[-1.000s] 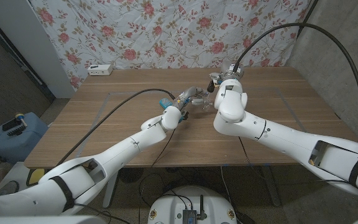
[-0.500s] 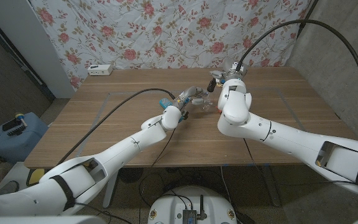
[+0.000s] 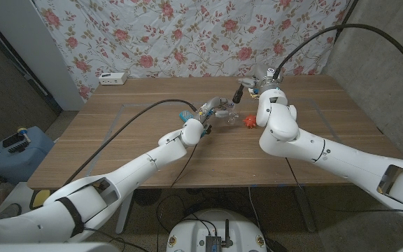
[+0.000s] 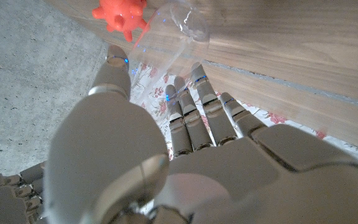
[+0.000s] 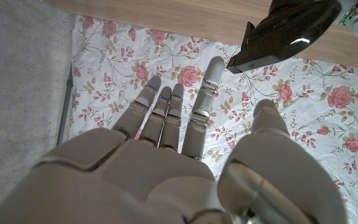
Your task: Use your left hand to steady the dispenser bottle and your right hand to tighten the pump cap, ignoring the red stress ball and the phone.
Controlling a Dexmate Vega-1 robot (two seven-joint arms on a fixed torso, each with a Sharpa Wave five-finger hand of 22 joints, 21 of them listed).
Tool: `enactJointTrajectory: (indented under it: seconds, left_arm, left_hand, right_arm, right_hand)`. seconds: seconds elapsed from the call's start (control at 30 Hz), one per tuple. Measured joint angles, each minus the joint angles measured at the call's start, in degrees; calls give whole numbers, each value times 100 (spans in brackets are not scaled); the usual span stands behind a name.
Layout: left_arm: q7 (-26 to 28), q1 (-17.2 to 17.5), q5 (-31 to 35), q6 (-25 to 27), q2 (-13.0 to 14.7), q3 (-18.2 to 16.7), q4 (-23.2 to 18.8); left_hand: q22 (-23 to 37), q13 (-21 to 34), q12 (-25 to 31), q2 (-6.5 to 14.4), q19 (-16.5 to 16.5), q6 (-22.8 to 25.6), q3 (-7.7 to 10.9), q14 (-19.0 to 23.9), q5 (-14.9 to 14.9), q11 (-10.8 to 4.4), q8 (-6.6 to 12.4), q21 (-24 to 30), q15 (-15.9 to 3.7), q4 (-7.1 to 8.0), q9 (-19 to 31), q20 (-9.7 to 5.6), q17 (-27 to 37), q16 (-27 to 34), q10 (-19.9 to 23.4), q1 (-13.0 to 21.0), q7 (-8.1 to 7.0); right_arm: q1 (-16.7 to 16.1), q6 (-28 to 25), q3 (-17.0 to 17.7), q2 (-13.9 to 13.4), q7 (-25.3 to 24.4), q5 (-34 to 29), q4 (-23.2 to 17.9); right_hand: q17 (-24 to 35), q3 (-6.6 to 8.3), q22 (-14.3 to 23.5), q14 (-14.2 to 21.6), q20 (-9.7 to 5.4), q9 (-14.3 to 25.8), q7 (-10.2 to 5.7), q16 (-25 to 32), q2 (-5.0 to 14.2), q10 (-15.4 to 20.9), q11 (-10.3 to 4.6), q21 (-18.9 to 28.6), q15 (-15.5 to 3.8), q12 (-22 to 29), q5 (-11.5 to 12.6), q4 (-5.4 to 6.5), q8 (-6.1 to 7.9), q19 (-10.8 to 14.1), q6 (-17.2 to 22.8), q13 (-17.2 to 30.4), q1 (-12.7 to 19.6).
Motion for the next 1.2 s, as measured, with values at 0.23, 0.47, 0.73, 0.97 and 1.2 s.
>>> enactJointTrajectory:
  seconds: [0.23,0.47,0.73,0.97,1.2]
  left_arm:
    - [19,26,4,9,22,-14,-55]
    - [23,50,15,40,42,-23,-110]
    - [24,65,24,68,57,-28,-153]
    - [-1,67,26,87,59,-29,-165]
    - [-36,37,23,80,43,-24,-120]
  left_hand:
    - [0,1,-1,0,0,0,0,0,-1,0,-4,0,0,0,0,0,1,0,0,0,0]
    - [0,4,-11,0,0,0,23,0,-2,0,-22,0,0,-23,0,0,2,-2,0,0,0]
    - [0,5,5,-1,0,14,24,0,-12,0,-23,0,0,-24,-1,0,4,-3,0,-1,-11]
    - [0,4,5,-2,0,16,24,0,-13,0,-12,0,0,-24,-3,0,5,-7,0,-2,-13]
    - [0,4,5,-3,0,17,23,0,-17,0,-12,0,0,-23,-3,0,5,-8,0,-3,-13]
  right_arm:
    - [-325,515,565,-513,-5,396,-331]
    - [-635,1113,1072,-811,-20,818,-462]
    - [-963,1807,1617,-1104,-25,1269,-553]
    - [-1106,2183,1893,-1258,60,1486,-579]
    - [-1178,2494,2087,-1366,193,1617,-570]
  right_hand:
    - [-25,75,0,-244,-61,0,-18,-48,36,-395,-30,0,18,0,0,-75,-201,-152,-415,0,142]
    - [-55,183,0,-490,-69,1,-69,-92,38,-670,-43,0,62,0,0,-183,-420,-302,-868,0,401]
    - [-106,294,0,-779,-74,1,-242,-92,-24,-997,-62,0,59,0,49,-293,-732,-483,-1496,0,797]
    - [-132,403,0,-1026,-56,16,-451,-92,-122,-1295,-75,0,65,0,49,-292,-1006,-607,-2024,-1,1148]
    - [-131,478,0,-1196,10,17,-804,-92,-223,-1491,-86,0,112,9,49,-280,-1157,-717,-2286,-1,1442]
